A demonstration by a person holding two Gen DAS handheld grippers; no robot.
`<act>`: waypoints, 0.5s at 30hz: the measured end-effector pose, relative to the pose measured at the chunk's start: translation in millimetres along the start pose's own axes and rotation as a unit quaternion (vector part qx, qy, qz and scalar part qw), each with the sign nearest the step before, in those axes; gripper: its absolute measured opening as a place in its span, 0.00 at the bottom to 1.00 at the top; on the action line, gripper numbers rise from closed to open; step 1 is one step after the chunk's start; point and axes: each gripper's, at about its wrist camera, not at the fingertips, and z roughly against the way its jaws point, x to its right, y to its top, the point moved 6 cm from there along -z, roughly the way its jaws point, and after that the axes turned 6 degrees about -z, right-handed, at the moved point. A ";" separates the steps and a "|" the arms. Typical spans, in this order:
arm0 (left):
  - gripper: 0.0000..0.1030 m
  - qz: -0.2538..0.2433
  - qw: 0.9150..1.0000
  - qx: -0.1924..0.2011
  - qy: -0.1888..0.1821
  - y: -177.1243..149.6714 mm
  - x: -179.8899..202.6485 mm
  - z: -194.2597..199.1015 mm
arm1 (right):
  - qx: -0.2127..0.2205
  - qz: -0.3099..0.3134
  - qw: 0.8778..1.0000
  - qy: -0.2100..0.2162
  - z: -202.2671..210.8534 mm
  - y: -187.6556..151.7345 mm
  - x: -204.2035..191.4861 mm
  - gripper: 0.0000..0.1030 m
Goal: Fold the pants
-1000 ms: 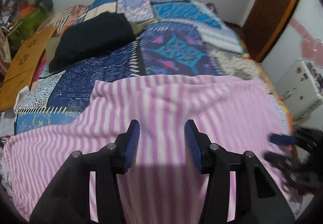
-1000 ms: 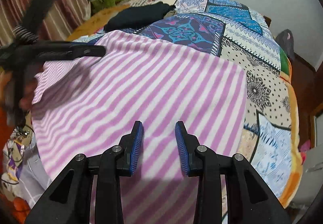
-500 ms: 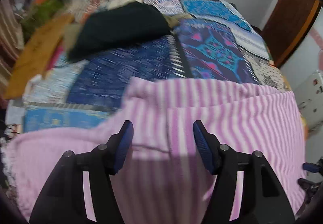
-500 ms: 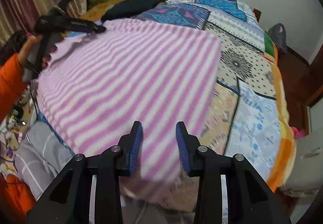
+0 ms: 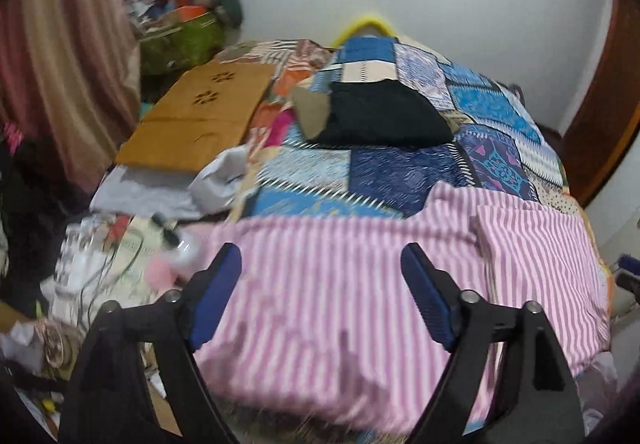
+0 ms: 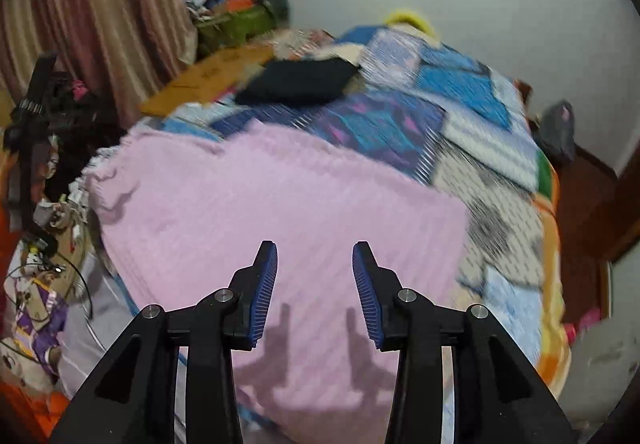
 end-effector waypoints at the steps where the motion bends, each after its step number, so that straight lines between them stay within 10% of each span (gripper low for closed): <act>1: 0.83 0.010 1.000 -0.001 -0.002 -7.7 -7.6 5.0 | 0.004 0.007 1.000 0.006 -4.5 5.3 -9.8 0.35; 15: 0.86 0.097 0.991 -0.057 -0.068 -122.8 -32.9 -10.5 | -0.069 0.064 0.995 0.045 -103.6 -6.9 -92.9 0.36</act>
